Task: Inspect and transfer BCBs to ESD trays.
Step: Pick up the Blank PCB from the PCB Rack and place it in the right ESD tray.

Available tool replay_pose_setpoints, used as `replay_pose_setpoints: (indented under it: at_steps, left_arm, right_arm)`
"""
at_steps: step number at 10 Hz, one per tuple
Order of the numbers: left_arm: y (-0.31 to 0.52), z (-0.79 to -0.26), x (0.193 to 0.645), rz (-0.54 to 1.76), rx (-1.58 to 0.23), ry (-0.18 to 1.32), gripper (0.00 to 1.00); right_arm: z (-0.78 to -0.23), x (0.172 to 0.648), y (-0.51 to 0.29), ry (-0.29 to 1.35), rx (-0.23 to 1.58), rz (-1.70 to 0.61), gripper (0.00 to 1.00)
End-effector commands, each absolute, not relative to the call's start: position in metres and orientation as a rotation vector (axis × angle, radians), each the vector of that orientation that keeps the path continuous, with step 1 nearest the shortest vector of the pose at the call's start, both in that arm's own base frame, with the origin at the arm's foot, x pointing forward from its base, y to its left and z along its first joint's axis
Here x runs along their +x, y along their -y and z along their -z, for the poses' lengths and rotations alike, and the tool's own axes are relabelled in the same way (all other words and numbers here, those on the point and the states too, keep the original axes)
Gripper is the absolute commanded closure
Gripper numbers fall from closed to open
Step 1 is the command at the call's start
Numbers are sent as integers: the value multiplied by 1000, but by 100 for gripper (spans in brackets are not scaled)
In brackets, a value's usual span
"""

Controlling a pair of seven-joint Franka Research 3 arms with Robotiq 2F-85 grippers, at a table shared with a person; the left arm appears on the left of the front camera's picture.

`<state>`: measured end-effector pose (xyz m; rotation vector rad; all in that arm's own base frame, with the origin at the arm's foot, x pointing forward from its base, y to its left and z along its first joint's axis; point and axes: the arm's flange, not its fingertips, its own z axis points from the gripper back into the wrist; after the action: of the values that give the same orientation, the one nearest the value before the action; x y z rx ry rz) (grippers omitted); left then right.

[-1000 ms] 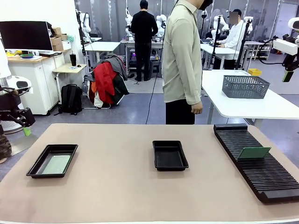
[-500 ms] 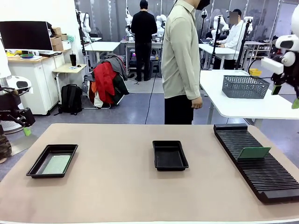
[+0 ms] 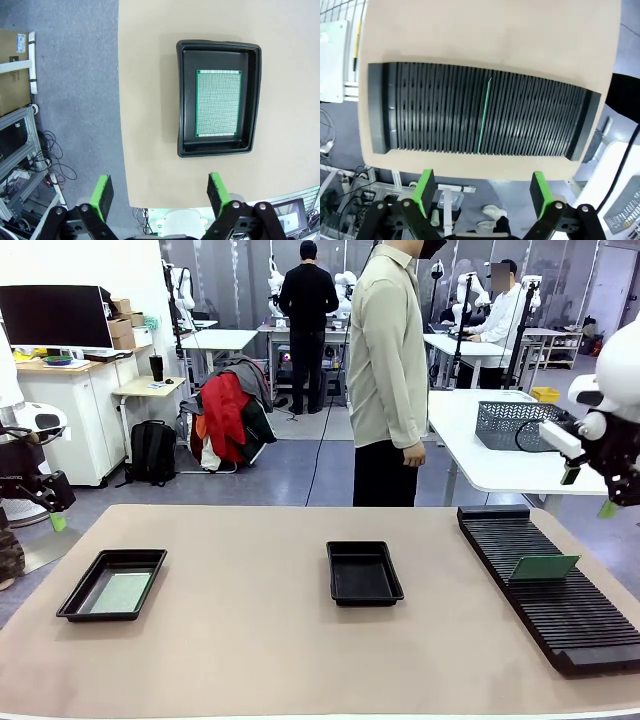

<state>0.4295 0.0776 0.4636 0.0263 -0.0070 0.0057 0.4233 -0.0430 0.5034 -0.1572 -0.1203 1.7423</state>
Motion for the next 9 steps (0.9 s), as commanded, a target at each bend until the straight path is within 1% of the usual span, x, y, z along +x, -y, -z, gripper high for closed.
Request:
replay_pose_setpoints:
  at_steps: [1, 2, 5, 9]
  left_arm:
    - [-79, -462, 429, 0, 26, 8, 0]
    - [-79, -462, 429, 0, 26, 8, 0]
    - [-79, -462, 429, 0, 26, 8, 0]
    - [-79, -462, 429, 0, 26, 8, 0]
  right_arm:
    - [-468, 432, 48, 173, -182, -1784, 0]
    - [-452, 438, 48, 198, -177, -1797, 0]
    - [-410, 449, 49, 210, -153, -1774, 0]
    - [-376, 459, 48, 226, -120, -1736, 0]
